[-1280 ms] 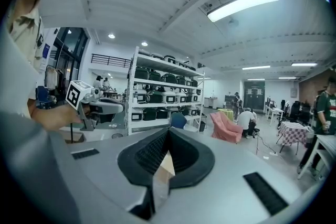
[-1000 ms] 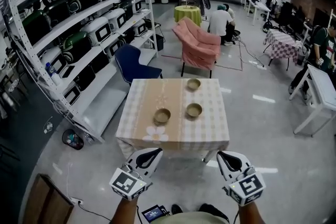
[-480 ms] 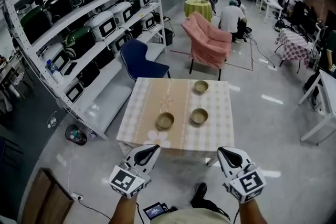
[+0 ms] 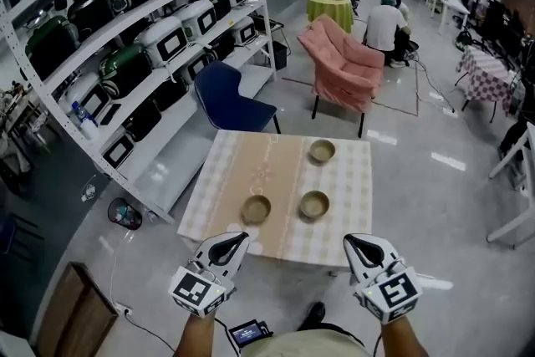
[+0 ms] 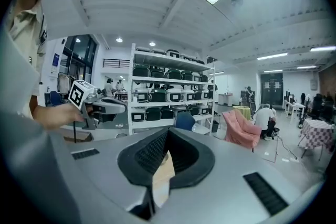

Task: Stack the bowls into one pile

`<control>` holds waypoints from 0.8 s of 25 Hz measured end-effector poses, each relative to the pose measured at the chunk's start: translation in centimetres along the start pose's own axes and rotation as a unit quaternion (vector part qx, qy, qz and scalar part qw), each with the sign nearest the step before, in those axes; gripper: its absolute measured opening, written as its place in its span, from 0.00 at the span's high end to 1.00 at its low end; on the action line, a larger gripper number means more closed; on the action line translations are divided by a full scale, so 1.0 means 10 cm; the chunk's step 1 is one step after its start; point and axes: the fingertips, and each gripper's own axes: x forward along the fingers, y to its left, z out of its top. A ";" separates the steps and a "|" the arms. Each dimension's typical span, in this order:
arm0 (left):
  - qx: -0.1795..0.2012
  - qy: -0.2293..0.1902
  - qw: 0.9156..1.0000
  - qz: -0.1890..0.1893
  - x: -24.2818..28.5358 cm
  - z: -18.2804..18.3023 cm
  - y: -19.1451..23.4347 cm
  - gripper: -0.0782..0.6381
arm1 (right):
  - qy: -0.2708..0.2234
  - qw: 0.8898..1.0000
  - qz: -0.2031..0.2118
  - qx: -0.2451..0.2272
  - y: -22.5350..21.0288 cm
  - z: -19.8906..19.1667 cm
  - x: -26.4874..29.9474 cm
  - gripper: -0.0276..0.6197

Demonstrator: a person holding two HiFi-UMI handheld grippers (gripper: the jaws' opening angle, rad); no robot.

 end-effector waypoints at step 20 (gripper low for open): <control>-0.008 0.031 0.999 0.005 0.95 -0.22 0.84 0.88 | 0.009 1.000 -0.002 0.003 -0.79 0.14 0.93 0.95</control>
